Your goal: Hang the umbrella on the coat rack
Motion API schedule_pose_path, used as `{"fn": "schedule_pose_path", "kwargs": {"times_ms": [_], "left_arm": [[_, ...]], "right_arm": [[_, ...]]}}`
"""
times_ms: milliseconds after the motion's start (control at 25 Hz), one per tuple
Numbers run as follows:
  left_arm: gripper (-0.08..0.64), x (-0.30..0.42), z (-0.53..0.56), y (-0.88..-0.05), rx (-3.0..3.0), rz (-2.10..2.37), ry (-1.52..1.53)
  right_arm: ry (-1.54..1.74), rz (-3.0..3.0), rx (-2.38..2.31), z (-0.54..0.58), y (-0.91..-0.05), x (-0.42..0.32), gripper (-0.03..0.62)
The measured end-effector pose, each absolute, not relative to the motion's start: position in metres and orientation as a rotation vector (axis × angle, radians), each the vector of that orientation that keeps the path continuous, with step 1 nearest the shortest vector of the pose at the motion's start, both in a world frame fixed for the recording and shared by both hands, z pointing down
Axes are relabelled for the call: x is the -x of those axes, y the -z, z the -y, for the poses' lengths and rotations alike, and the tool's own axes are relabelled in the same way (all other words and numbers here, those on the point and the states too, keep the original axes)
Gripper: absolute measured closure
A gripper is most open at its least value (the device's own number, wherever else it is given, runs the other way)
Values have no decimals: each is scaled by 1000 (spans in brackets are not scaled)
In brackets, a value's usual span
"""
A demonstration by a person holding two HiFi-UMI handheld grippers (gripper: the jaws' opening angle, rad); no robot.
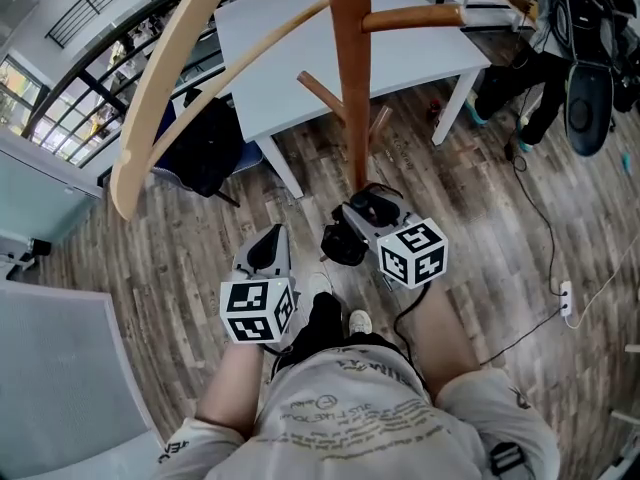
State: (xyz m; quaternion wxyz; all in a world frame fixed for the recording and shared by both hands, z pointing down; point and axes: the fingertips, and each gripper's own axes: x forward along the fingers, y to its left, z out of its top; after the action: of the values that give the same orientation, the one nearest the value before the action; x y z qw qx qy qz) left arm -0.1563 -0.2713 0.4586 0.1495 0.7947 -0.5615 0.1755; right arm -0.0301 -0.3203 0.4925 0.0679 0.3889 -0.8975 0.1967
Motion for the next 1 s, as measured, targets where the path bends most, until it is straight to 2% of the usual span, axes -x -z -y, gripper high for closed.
{"fn": "schedule_pose_path", "kwargs": {"times_ms": [400,680,1000], "left_arm": [[557,147,266,-462,-2306,1588,-520],[557,153,265,-461,-2284,1604,-520],[557,163,264,-466,-2248,1624,-525]], "right_arm": [[-720,2764,-1148,317,-485,-2,428],[-726,2771,-1022,318,-493,30,427],[-697,2738,-1118,337,-496,41,427]]}}
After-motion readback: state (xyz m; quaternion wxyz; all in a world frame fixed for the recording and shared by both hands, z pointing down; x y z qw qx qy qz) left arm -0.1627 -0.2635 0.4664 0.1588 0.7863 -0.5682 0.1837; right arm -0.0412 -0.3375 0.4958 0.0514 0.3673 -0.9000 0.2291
